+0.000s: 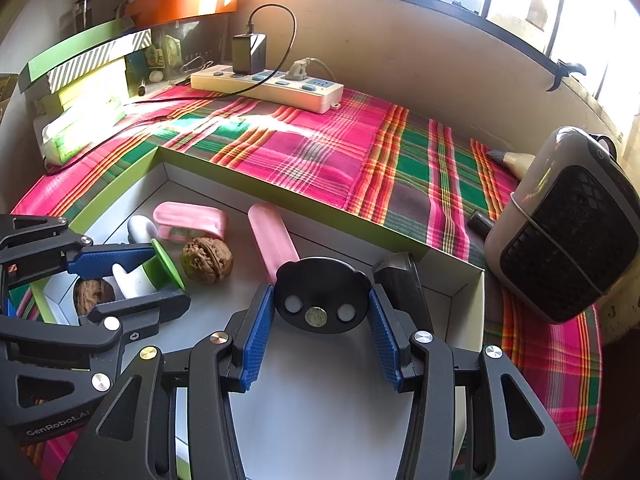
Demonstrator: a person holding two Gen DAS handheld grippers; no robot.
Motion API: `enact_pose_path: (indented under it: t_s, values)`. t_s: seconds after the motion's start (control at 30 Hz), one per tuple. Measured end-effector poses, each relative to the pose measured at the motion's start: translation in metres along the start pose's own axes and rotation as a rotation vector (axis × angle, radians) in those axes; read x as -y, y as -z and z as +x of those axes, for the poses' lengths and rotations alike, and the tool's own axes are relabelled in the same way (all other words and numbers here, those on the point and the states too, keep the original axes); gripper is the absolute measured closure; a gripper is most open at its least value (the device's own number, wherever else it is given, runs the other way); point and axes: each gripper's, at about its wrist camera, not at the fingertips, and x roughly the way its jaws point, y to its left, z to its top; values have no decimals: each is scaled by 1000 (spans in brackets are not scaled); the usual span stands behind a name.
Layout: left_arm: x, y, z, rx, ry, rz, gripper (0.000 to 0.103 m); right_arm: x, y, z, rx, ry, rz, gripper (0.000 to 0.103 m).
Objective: Organize objects
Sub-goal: 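Lower the black disc into the box while the left tool lowers the green spool, then open the right tool to release the disc while the left tool releases the spool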
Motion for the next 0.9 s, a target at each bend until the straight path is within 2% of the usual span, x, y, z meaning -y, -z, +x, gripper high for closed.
enact_pose_path:
  t_s: [0.4, 0.57, 0.9]
  values:
    - [1, 0, 0, 0, 0, 0, 70, 1, 0, 0, 3, -21, 5, 54]
    - [1, 0, 0, 0, -1, 1, 70, 1, 0, -1, 7, -24, 9, 50]
    - [1, -1, -1, -1, -1, -1, 70, 1, 0, -3, 11, -29, 24, 49]
